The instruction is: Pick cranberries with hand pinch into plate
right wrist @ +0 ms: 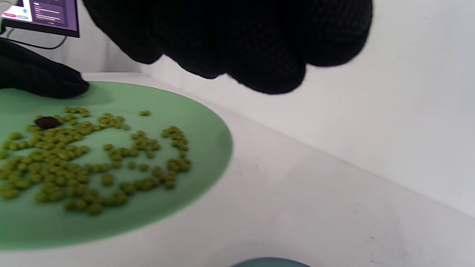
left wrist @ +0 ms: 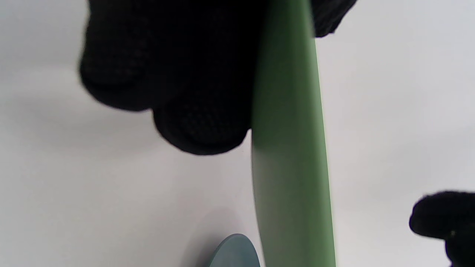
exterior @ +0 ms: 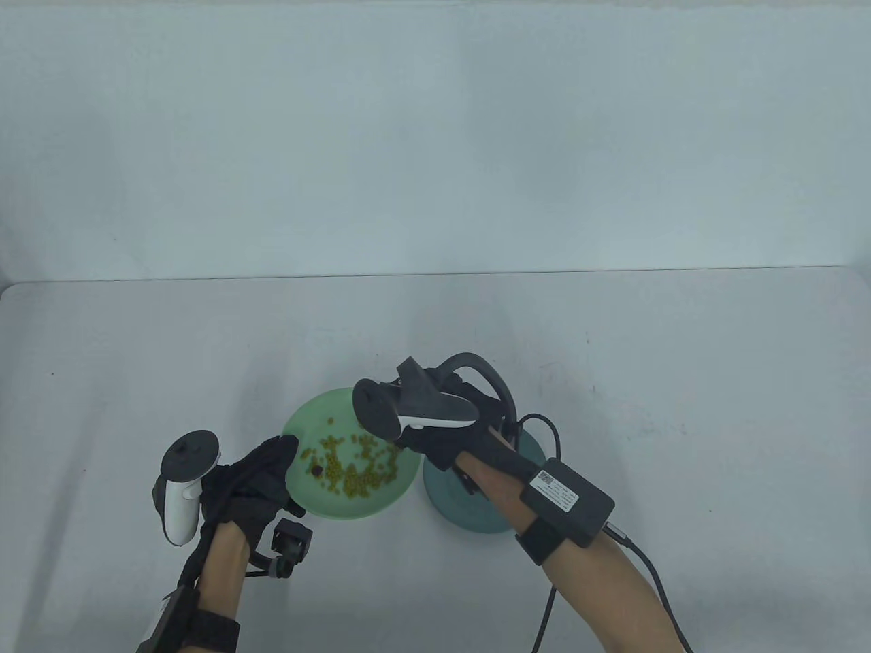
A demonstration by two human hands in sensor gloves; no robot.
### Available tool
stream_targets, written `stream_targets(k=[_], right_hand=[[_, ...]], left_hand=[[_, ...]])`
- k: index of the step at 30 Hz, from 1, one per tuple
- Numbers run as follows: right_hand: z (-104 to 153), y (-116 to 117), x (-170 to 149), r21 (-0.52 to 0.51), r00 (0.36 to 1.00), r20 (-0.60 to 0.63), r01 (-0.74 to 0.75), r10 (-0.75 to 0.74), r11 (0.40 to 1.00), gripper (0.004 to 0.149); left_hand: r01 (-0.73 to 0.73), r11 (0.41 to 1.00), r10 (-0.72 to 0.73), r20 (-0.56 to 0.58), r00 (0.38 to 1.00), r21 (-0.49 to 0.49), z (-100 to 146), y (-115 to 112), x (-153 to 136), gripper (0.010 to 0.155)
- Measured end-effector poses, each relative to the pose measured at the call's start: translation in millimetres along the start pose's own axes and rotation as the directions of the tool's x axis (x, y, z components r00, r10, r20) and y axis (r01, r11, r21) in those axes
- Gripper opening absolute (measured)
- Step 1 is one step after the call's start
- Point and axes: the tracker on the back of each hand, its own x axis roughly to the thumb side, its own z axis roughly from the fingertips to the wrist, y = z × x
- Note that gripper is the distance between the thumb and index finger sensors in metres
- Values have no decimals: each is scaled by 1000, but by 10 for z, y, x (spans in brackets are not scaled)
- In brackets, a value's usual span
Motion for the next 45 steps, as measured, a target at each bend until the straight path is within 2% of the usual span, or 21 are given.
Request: stream_targets(k=[8,18,23,28,35,41,43,45], right_hand=[[-103,160,408,35,992,124,28,-32,999,47],[-164,331,664,99,976,214,21,-42,995,47],[-179,367,702,124,975,224,-14,-14,992,47],[-191,373,610,158,982,189,-38,8,987,46],[-171,334,493,115,990,141,-11,-5,993,47],[-162,383,584,117,983,181,-38,16,992,46],[-159,369,610,153,976,217,-10,-24,988,46],[-155,326,613,123,976,211,36,-61,992,45]], left_hand=[[3,1000,-3,0,1000,-3,-1,-11,-1,47],[1,1000,-1,0,1000,-6,-4,-19,1,47],[-2,1000,2,1,1000,-5,-4,-21,5,47],[-2,1000,2,-2,1000,-3,-4,-16,-2,47],[-9,1000,9,0,1000,0,-1,-13,2,47],[-9,1000,9,-1,1000,1,2,-12,1,47],[-3,1000,3,-3,1000,2,2,-10,-1,47],[-11,1000,11,-2,1000,0,3,-9,2,47]])
